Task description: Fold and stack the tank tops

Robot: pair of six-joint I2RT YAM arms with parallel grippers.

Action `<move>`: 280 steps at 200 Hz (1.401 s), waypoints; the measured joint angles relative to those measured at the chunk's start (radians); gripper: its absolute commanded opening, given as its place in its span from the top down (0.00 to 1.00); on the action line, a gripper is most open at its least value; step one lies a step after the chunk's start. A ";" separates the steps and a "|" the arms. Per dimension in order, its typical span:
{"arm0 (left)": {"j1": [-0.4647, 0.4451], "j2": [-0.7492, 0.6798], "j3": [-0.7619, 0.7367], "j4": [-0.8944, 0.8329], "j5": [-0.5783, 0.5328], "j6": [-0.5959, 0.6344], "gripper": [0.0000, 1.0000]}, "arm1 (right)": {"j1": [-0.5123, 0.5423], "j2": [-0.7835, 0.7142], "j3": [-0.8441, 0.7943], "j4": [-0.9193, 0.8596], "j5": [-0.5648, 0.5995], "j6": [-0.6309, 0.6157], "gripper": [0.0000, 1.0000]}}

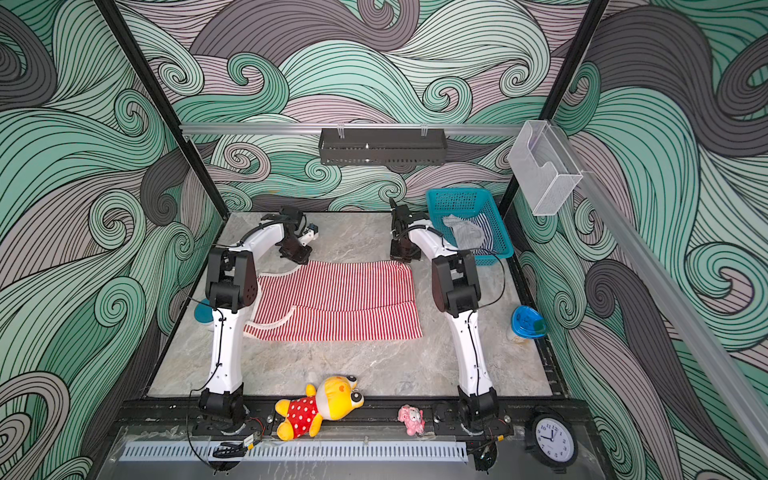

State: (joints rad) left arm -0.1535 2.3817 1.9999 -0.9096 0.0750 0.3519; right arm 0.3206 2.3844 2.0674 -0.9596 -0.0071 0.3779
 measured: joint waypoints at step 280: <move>0.000 -0.542 -0.649 0.151 0.047 -0.058 1.00 | -0.029 -0.534 -0.725 0.370 -0.072 0.019 1.00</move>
State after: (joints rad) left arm -0.1532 1.8400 1.3506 -0.7586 0.1215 0.2939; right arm 0.2913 1.8503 1.3426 -0.5900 -0.0788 0.3973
